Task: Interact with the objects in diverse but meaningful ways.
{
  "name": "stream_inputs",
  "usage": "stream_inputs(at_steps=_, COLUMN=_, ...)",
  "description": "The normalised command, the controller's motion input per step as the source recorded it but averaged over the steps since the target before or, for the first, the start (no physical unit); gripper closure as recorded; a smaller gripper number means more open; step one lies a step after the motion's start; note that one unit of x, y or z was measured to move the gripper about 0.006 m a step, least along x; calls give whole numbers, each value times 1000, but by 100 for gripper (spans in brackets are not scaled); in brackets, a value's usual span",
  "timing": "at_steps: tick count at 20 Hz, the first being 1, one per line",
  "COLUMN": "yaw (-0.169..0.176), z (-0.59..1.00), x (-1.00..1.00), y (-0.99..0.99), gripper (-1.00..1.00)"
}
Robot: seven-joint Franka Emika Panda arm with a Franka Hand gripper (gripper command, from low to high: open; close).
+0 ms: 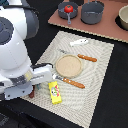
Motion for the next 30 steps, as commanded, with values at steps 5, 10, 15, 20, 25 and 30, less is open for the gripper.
stream_inputs(at_steps=5, yaw=0, z=-232, x=-58, y=-194, gripper=100)
stream_inputs(at_steps=10, yaw=0, z=-75, x=-23, y=-139, gripper=100)
stream_inputs(at_steps=15, yaw=3, z=422, x=-2, y=27, gripper=100)
stream_inputs(at_steps=20, yaw=0, z=674, x=-304, y=161, gripper=100)
stream_inputs(at_steps=25, yaw=0, z=521, x=-515, y=315, gripper=100)
stream_inputs(at_steps=30, yaw=6, z=378, x=-669, y=438, gripper=100)
